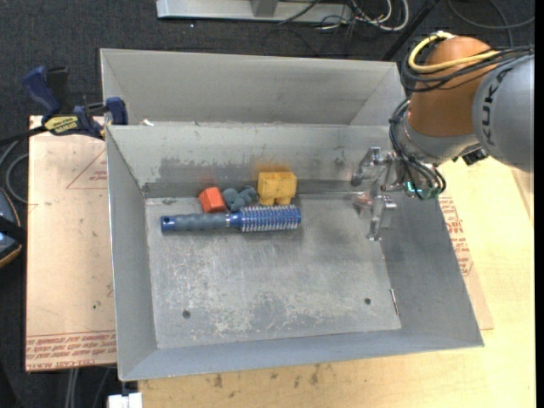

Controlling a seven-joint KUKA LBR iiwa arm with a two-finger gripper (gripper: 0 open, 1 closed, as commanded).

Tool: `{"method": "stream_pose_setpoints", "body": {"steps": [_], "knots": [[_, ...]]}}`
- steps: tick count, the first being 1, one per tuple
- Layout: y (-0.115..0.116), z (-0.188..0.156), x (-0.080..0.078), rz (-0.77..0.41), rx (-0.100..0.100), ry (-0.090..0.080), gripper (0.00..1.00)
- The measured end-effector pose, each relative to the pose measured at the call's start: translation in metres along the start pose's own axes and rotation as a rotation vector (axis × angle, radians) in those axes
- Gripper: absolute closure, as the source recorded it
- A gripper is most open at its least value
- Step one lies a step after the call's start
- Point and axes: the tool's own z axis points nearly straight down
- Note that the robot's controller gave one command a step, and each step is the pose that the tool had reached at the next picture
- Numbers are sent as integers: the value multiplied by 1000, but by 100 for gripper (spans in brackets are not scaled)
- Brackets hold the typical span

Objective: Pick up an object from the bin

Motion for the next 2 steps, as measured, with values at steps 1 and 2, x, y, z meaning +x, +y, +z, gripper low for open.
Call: {"method": "stream_pose_setpoints", "body": {"steps": [1,2], "knots": [[39,1,3,265,-2,-6,0],[135,37,13,294,-4,-3,0]]}}
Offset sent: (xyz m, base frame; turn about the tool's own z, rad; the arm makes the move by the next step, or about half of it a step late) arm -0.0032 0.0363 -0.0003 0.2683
